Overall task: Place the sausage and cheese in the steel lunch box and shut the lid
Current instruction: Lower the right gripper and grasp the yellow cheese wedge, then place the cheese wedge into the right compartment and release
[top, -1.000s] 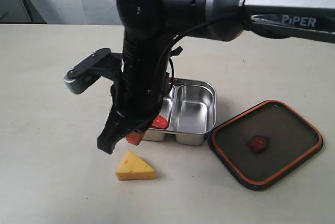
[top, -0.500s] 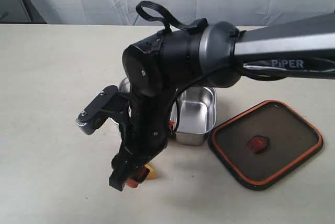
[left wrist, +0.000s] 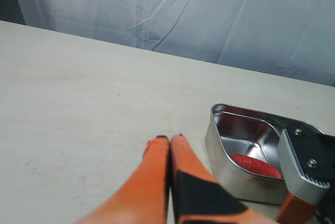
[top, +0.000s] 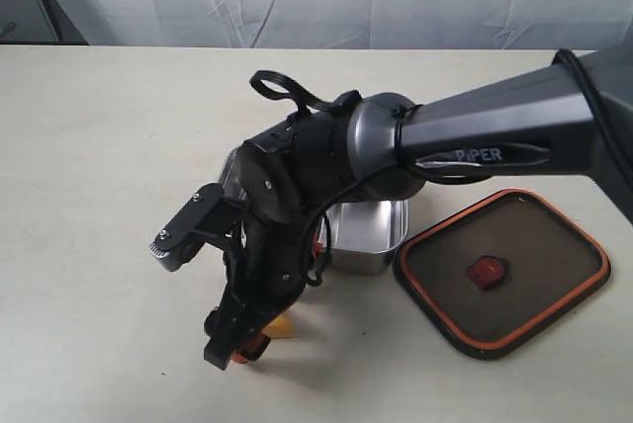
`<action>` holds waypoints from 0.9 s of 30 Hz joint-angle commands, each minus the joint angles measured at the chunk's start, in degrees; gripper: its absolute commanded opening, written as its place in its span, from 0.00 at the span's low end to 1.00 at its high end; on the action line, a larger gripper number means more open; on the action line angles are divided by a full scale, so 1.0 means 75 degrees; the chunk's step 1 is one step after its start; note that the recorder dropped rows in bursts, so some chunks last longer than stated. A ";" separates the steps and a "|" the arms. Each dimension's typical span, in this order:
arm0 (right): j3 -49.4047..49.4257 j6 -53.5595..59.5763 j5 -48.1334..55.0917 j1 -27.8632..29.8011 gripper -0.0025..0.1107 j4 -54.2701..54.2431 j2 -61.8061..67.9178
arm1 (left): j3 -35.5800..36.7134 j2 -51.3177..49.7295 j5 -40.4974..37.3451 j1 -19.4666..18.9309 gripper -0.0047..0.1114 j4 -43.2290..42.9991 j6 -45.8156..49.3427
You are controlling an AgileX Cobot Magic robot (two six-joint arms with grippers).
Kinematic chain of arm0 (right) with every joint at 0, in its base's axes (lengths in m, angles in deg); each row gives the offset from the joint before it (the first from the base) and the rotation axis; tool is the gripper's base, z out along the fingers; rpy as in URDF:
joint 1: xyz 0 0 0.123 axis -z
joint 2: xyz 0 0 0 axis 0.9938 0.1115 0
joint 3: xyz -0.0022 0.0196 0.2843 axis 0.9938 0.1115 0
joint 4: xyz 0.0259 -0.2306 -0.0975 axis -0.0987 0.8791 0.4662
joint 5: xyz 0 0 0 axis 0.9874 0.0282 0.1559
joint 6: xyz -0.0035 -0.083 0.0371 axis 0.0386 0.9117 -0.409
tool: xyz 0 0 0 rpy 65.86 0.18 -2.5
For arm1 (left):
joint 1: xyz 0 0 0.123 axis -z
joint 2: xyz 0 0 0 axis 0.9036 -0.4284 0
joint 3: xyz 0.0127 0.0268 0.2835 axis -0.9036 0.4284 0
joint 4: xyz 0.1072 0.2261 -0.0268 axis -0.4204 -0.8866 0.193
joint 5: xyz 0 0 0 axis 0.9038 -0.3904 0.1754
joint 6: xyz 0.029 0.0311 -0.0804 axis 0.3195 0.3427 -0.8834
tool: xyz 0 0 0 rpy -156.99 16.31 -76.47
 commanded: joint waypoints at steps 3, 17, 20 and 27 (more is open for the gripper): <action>0.0023 -0.0005 -0.0039 0.0000 0.31 -0.0253 0.0130 | 0.0041 0.0019 -0.0019 0.0048 0.04 0.0004 0.0015; 0.0023 0.0184 0.0284 0.0000 0.01 -0.0602 -0.1232 | 0.0041 0.0019 -0.0019 0.0048 0.04 0.0004 0.0015; 0.0023 -0.0019 0.0284 0.0113 0.01 -0.0246 -0.1846 | 0.0041 0.0019 -0.0019 0.0048 0.04 0.0004 0.0015; 0.0023 -0.2097 0.0277 0.1319 0.01 0.1789 -0.2096 | 0.0041 0.0019 -0.0019 0.0048 0.04 0.0004 0.0015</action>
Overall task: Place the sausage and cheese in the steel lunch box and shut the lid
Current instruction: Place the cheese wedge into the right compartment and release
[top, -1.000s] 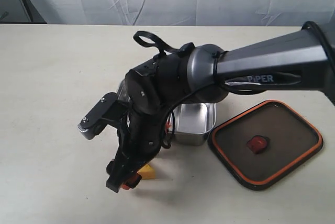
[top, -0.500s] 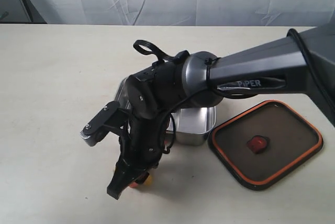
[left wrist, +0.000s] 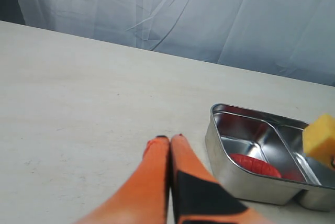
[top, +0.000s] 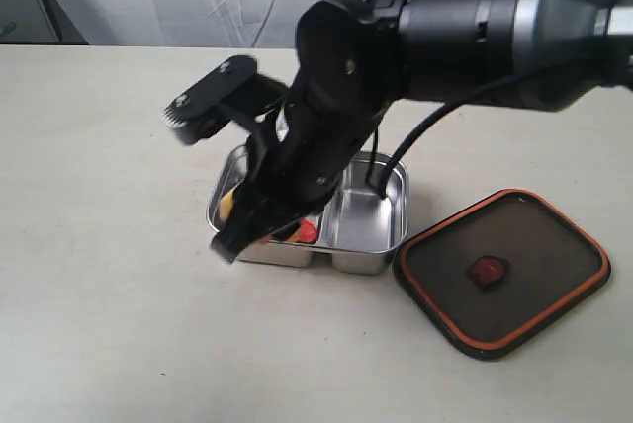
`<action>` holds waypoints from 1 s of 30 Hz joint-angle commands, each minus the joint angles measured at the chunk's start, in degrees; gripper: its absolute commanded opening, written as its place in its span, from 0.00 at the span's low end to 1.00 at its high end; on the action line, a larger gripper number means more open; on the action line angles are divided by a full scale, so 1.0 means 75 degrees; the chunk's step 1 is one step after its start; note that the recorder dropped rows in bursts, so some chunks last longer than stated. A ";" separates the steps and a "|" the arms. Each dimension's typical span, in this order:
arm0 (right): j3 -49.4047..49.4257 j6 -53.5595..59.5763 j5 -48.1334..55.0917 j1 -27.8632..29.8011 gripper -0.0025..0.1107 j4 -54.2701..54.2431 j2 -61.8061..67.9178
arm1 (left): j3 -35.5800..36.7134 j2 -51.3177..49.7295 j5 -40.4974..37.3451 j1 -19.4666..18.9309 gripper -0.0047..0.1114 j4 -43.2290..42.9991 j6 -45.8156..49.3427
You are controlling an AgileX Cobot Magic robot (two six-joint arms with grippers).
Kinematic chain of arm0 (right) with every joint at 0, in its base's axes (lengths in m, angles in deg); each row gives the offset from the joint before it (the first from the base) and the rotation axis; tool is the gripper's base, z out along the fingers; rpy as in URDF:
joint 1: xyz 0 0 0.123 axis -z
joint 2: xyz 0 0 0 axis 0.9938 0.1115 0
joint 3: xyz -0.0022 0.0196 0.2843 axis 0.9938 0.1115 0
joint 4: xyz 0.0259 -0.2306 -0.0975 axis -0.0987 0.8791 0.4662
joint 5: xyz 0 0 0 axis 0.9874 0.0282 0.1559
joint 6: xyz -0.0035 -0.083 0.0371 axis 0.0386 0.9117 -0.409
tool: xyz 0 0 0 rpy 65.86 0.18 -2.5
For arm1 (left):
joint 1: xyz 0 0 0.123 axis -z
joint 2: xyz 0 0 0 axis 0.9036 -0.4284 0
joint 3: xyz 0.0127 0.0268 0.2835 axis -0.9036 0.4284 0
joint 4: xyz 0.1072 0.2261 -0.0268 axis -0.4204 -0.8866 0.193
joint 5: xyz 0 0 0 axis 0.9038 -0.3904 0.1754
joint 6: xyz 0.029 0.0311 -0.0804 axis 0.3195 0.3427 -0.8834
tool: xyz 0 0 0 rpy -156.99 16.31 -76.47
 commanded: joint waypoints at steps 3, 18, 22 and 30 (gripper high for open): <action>-0.0020 -0.1032 -0.0144 0.1440 0.01 0.0955 0.0449 | 0.0041 0.0019 -0.0019 0.0048 0.04 0.0004 0.0015; -0.0020 -0.1285 -0.0602 0.2076 0.12 0.1058 0.1828 | 0.0041 0.0019 -0.0019 0.0048 0.04 0.0004 0.0015; -0.0020 -0.1315 -0.0711 0.2076 0.49 0.1054 0.1828 | 0.0041 0.0019 -0.0019 0.0048 0.04 0.0004 0.0015; -0.0020 -0.1315 -0.0018 0.2076 0.53 0.0910 0.0759 | 0.0041 0.0019 -0.0019 0.0048 0.04 -0.0299 0.0015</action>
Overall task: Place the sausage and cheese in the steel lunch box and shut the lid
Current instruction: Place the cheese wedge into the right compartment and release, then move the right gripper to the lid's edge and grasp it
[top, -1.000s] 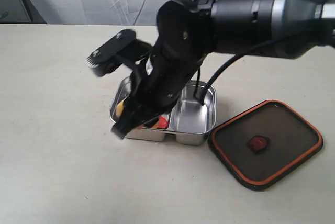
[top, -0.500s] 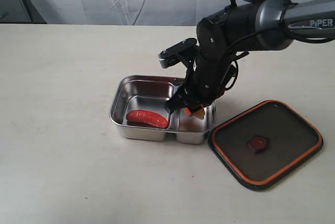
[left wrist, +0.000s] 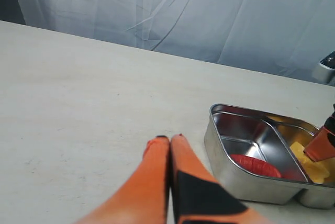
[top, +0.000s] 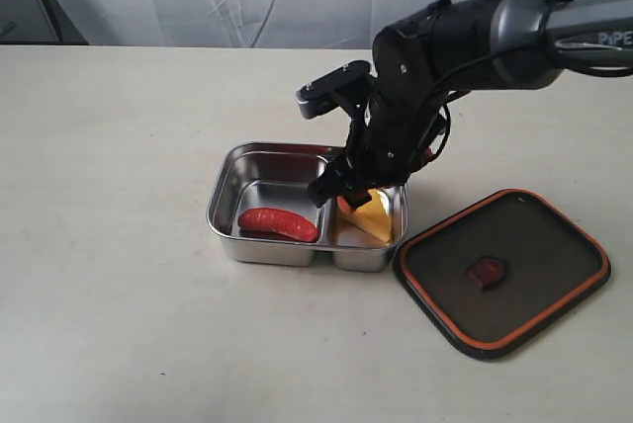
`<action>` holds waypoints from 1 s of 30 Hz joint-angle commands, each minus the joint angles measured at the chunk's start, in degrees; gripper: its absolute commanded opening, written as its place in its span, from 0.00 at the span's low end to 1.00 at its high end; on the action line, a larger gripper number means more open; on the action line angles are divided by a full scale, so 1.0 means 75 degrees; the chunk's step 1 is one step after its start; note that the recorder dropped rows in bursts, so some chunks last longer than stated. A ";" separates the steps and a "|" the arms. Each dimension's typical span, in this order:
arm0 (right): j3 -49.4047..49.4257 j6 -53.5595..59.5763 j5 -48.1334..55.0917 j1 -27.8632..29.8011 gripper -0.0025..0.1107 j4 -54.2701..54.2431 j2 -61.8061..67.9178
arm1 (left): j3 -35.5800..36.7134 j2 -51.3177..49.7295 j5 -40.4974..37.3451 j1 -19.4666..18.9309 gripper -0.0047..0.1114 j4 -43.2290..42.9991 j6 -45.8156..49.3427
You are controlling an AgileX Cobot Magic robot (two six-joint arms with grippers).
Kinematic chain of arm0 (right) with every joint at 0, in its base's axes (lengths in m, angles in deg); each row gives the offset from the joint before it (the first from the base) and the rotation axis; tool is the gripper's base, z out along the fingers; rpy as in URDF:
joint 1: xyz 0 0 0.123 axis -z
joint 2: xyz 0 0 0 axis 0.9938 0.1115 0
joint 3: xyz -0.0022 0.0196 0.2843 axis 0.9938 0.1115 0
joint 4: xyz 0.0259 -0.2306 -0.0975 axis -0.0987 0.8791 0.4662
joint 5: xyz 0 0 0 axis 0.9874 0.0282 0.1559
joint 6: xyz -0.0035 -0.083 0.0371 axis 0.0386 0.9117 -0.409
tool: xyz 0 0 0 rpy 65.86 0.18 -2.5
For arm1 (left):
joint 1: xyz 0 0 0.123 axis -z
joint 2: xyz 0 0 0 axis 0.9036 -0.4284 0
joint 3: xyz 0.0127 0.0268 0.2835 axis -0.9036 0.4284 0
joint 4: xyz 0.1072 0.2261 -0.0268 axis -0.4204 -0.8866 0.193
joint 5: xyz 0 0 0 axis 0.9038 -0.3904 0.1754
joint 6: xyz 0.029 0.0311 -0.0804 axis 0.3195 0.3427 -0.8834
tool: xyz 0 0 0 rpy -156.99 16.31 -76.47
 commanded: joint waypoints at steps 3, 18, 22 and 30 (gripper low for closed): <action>-0.0020 -0.0012 0.0838 0.0037 0.53 -0.0141 -0.1237 | 0.0041 0.0019 -0.0019 0.0048 0.04 -0.0530 0.0015; 0.0429 -0.0564 0.2676 0.0037 0.53 -0.0465 -0.2799 | 0.0041 0.0019 0.1428 0.0048 0.04 0.1044 -0.0537; 0.1822 -0.0704 0.1842 0.0037 0.53 -0.0465 -0.2799 | 0.0041 0.0019 0.2259 0.0048 0.04 0.3211 -0.1167; 0.3956 -0.0844 -0.0138 0.0037 0.53 -0.0589 -0.2799 | -0.0013 0.0019 0.1740 0.0048 0.04 0.4283 -0.1371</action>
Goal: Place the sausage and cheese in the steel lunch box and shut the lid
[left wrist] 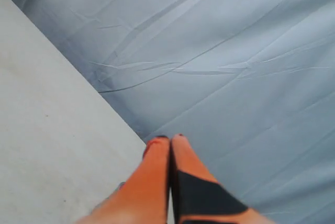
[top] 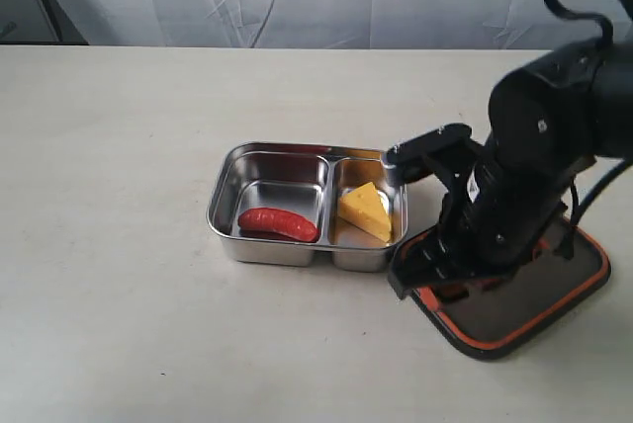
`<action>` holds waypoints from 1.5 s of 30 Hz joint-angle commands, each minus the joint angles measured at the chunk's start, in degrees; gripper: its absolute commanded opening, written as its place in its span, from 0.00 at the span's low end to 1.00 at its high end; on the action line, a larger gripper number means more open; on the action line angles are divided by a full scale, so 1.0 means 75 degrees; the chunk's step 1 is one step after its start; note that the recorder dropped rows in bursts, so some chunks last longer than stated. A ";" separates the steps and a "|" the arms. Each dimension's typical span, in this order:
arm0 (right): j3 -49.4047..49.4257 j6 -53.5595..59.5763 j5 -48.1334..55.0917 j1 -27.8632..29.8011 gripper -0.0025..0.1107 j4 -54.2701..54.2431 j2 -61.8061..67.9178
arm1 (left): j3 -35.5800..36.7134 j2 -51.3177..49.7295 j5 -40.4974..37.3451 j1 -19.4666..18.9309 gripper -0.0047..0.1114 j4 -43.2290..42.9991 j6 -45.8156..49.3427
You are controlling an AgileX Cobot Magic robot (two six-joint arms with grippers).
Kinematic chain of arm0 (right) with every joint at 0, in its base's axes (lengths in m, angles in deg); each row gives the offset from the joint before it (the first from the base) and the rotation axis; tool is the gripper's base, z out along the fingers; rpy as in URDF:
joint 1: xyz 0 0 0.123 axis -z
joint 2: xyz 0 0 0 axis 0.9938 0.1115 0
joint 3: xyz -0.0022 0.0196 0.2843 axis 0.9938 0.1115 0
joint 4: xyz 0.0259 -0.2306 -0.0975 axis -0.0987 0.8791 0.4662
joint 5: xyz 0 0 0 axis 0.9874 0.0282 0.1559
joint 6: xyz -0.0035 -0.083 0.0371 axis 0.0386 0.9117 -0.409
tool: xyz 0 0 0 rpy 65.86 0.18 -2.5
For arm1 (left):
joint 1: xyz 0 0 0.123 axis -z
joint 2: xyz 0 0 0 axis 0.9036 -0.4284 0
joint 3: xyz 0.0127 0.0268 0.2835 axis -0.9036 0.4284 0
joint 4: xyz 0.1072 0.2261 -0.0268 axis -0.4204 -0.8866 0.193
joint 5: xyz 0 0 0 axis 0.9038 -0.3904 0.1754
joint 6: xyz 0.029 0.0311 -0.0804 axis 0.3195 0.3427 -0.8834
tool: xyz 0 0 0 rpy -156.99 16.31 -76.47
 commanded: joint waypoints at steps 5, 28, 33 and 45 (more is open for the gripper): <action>0.1298 -0.0464 -0.1996 0.0037 0.53 -0.0142 0.0368 | -0.0051 0.0019 -0.0293 0.0048 0.04 0.0810 -0.0068; 0.1298 -0.0464 -0.1502 0.0037 0.01 -0.0269 -0.0788 | -0.0051 0.0019 -0.1390 0.0048 0.04 0.1465 0.0412; 0.1298 -0.0464 -0.1502 0.0037 0.01 -0.0441 -0.1838 | -0.0068 0.0019 -0.1676 0.0048 0.04 0.1596 0.1313; 0.0379 0.1025 -0.2947 0.0037 0.01 -0.3027 -0.3701 | -0.1383 -0.0417 -0.4338 0.0048 0.04 0.6038 1.1460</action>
